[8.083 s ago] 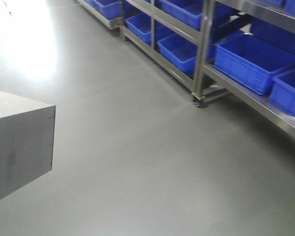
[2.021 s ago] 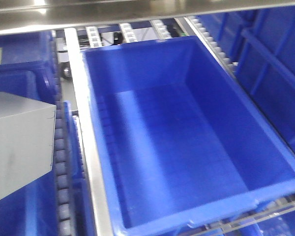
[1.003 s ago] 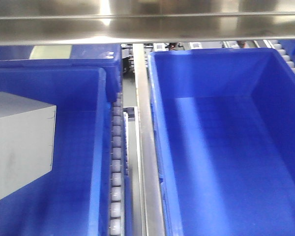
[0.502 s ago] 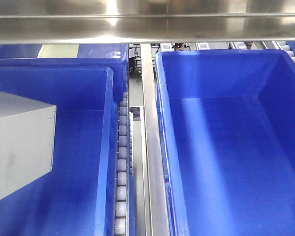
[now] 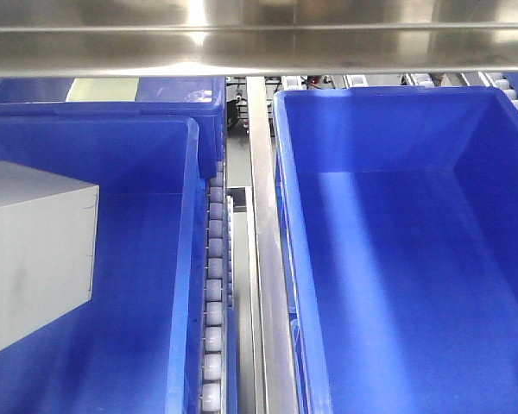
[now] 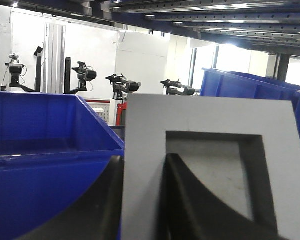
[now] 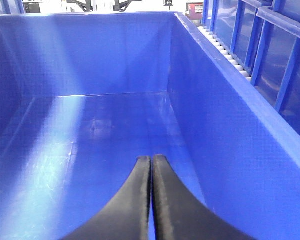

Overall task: Sort gray base to blue bin
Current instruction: 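Stop the base in front of the open blue bins, then swing the left arm over the farther blue bin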

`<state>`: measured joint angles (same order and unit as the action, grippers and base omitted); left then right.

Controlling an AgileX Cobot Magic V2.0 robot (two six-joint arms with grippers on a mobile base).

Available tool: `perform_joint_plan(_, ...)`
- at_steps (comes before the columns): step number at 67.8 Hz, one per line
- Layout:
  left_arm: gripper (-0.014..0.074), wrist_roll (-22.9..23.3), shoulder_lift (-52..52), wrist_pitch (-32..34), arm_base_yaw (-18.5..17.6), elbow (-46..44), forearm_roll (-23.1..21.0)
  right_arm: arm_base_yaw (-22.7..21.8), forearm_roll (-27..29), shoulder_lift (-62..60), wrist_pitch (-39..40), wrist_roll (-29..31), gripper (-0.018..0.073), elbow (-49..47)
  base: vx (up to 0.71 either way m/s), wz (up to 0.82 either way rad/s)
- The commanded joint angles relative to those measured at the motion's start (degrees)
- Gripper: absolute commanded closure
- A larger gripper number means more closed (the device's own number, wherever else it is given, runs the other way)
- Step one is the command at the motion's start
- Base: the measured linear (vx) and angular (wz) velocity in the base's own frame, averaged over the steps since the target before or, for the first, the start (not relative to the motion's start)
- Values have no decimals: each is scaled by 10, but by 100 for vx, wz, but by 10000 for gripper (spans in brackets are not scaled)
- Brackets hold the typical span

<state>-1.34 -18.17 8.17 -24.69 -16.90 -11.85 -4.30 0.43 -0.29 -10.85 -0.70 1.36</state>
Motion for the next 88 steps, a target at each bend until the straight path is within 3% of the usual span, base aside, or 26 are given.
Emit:
perform_joint_plan(1,603,7,-4,65,-3,-19,-3,-3,-4,10,24,7,564,3,0,0)
perform_joint_plan(18,603,9,-7,35,-3,-21,-3,-3,-4,10,24,7,564,3,0,0)
perform_joint_plan(33,603,37,-94,-4,-18,-73,-2,-3,-4,10,24,7,564,3,0,0)
perform_joint_plan(47,603,37,-220,12,-112,-150,-2,-3,-4,10,24,7,564,3,0,0)
perform_joint_plan(69,603,37,-483,144,-310,-279,-2,-3,-4,10,24,7,564,3,0,0)
perform_joint_plan(80,600,38,-633,121,-344,-402,-2,-3,-4,10,24,7,564,3,0,0)
perform_joint_plan(88,591,38,-735,47,-350,-528,-2,-3,-4,10,24,7,564,3,0,0)
